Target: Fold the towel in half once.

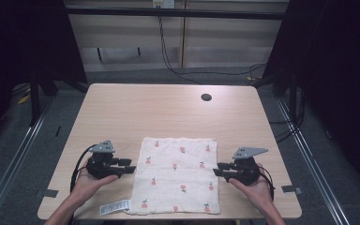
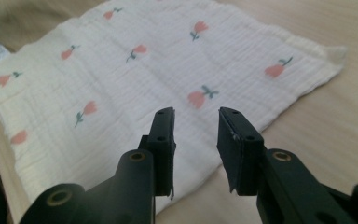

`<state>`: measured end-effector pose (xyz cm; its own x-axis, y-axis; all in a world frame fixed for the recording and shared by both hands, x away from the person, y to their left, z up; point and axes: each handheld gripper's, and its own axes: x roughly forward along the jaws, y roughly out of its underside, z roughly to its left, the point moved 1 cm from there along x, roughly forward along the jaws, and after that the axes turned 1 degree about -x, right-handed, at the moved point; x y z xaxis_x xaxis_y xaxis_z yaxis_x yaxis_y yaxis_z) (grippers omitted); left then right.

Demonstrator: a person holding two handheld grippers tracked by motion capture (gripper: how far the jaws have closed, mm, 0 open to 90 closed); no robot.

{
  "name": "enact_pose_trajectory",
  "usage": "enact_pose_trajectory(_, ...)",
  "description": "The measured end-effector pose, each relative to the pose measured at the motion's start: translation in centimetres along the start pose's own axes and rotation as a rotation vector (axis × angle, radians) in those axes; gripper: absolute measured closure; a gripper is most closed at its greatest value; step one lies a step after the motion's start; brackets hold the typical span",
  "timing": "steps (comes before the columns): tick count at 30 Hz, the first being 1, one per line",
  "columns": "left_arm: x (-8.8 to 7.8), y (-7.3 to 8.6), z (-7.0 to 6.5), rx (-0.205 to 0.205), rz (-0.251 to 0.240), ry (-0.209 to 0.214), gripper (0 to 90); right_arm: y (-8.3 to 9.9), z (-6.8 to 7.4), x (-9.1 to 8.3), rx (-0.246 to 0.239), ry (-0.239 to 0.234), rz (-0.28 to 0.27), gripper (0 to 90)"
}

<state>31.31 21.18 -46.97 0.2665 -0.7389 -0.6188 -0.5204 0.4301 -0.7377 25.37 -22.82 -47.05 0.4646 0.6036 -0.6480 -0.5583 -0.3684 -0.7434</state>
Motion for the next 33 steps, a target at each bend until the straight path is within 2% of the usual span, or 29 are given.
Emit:
enact_pose_trajectory(1,0.0,0.0,0.0,0.000,0.000,0.000,60.1,0.0,0.0,0.0,0.000,0.000,0.000,67.7)
enact_pose_trajectory(2,0.2,-0.4,0.6,-0.021,-0.011,0.003,59.4,-0.7,-0.7,0.0,0.008,0.010,-0.014,68.2)
enact_pose_trajectory(3,0.3,-0.8,0.9,-0.018,-0.002,-0.004,59.4,-0.7,-0.7,0.0,0.008,0.010,-0.014,68.2)
enact_pose_trajectory(4,0.5,-1.7,1.5,-0.023,-0.001,-0.018,58.2,-1.3,-1.4,0.2,-0.008,0.031,-0.001,68.1)
enact_pose_trajectory(5,0.5,-1.7,1.5,-0.023,-0.001,-0.018,58.2,-1.3,-1.4,0.2,-0.008,0.031,-0.001,68.1)
enact_pose_trajectory(6,0.7,-2.3,1.9,-0.026,-0.003,-0.029,58.2,-1.6,-1.6,0.5,-0.029,0.057,0.017,67.3)
enact_pose_trajectory(7,0.9,-2.7,2.2,-0.020,-0.004,-0.033,59.2,-1.9,-1.9,1.0,-0.032,0.051,0.032,67.1)
enact_pose_trajectory(9,1.2,-3.2,2.5,-0.024,-0.016,-0.052,60.5,-2.2,-2.4,1.6,-0.025,0.046,0.036,67.1)
enact_pose_trajectory(10,1.4,-3.5,2.9,-0.034,-0.016,-0.052,61.9,-2.6,-3.0,2.2,-0.013,0.054,0.032,67.1)
enact_pose_trajectory(11,1.7,-3.8,3.3,-0.033,-0.005,-0.056,61.9,-2.6,-3.0,2.2,-0.013,0.054,0.032,67.1)
enact_pose_trajectory(12,2.0,-4.1,3.6,-0.025,0.008,-0.062,62.1,-2.7,-3.5,2.5,0.000,0.050,0.027,67.1)
enact_pose_trajectory(13,2.3,-4.4,3.9,-0.023,0.018,-0.079,61.3,-3.1,-4.5,3.1,0.020,0.069,0.032,66.6)
enact_pose_trajectory(14,2.8,-5.0,4.8,-0.045,0.010,-0.087,61.1,-3.3,-5.0,3.4,0.028,0.075,0.033,66.6)
enact_pose_trajectory(15,2.8,-5.0,4.8,-0.045,0.010,-0.087,61.1,-3.3,-5.0,3.4,0.028,0.075,0.033,66.6)
enact_pose_trajectory(16,3.3,-5.3,5.4,-0.053,0.008,-0.100,60.9,-3.7,-6.0,4.1,0.048,0.082,0.028,66.6)
enact_pose_trajectory(19,3.7,-5.5,6.1,-0.065,0.000,-0.106,60.8,-4.2,-6.8,4.6,0.054,0.097,0.022,66.6)
enact_pose_trajectory(20,4.2,-5.4,6.7,-0.083,-0.002,-0.119,60.8,-4.6,-7.6,5.3,0.059,0.111,0.024,66.4)
enact_pose_trajectory(21,4.2,-5.4,6.7,-0.083,-0.002,-0.119,60.8,-4.6,-7.6,5.3,0.059,0.111,0.024,66.4)
enact_pose_trajectory(23,4.7,-5.3,7.0,-0.092,0.011,-0.125,60.8,-4.9,-8.5,6.0,0.063,0.140,0.037,64.8)
enact_pose_trajectory(24,5.0,-5.2,6.9,-0.084,0.018,-0.116,60.8,-5.1,-9.0,6.4,0.075,0.155,0.042,64.2)
enact_pose_trajectory(26,5.2,-5.2,6.8,-0.074,0.023,-0.120,60.8,-5.1,-9.3,6.6,0.068,0.155,0.043,64.3)
enact_pose_trajectory(29,5.8,-5.0,7.0,-0.072,0.020,-0.130,60.8,-4.7,-10.0,7.6,0.082,0.180,0.081,64.6)
enact_pose_trajectory(32,6.7,-4.9,7.3,-0.085,0.029,-0.116,57.8,-4.3,-10.8,7.9,0.125,0.182,0.047,64.7)
enact_pose_trajectory(33,6.7,-4.9,7.3,-0.085,0.029,-0.116,57.7,-4.3,-10.8,7.9,0.125,0.182,0.047,64.7)
